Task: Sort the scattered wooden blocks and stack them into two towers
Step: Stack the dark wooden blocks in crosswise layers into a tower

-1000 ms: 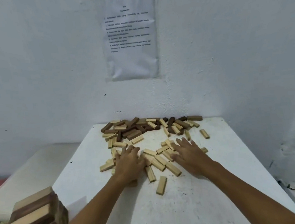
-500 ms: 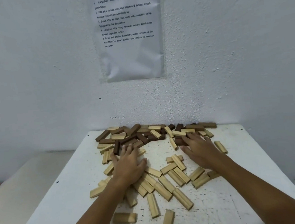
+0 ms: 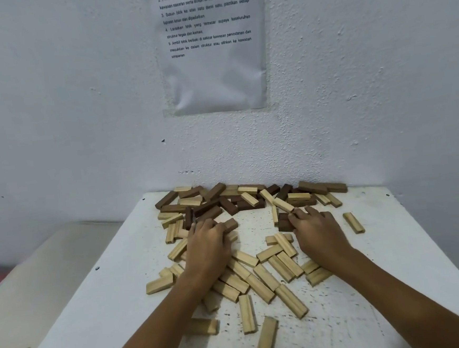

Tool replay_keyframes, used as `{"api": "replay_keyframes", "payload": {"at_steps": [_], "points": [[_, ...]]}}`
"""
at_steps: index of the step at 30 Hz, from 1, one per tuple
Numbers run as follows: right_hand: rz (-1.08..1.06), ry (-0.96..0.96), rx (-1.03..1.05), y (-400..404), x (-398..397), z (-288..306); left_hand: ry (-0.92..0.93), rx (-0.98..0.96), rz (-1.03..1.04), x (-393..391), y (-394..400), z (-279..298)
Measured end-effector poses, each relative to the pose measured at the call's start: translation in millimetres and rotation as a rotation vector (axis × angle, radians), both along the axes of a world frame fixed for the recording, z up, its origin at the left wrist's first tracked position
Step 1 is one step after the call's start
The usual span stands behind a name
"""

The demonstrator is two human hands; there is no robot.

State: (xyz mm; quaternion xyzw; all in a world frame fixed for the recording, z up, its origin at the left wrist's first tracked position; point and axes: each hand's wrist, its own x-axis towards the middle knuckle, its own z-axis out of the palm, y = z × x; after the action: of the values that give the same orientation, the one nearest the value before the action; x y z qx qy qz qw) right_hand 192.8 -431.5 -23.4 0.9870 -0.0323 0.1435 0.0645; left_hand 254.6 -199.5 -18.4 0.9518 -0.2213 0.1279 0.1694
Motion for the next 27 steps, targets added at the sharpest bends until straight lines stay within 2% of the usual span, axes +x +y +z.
{"api": "replay_keyframes", "payload": {"at_steps": [4,8,11,15,17,19,23,27], "points": [[0.071,-0.115,0.004,4.3,-9.5,0.8,0.087,-0.057,0.040,2.2,-3.5,6.2],[0.109,-0.142,0.037,9.8,-19.9,2.5,0.105,-0.098,0.057,2.4,-3.8,12.7],[0.101,-0.104,0.067,12.2,-22.6,5.1,0.084,-0.153,0.036,4.0,-3.7,11.9],[0.007,0.038,0.065,17.3,-26.5,14.6,-0.013,-0.244,-0.042,-4.1,-5.5,13.5],[-0.022,0.036,0.110,18.4,-26.8,15.6,-0.036,-0.287,-0.065,-11.5,-8.6,16.1],[-0.047,-0.021,0.209,21.1,-28.0,20.0,-0.051,-0.323,-0.081,-18.4,-11.0,18.2],[-0.030,-0.153,0.553,33.6,-42.4,35.7,-0.055,-0.365,-0.098,-36.0,-7.0,21.9],[0.047,-0.130,0.774,53.9,-67.6,48.7,-0.063,-0.392,-0.120,-67.2,1.6,25.3]]}}
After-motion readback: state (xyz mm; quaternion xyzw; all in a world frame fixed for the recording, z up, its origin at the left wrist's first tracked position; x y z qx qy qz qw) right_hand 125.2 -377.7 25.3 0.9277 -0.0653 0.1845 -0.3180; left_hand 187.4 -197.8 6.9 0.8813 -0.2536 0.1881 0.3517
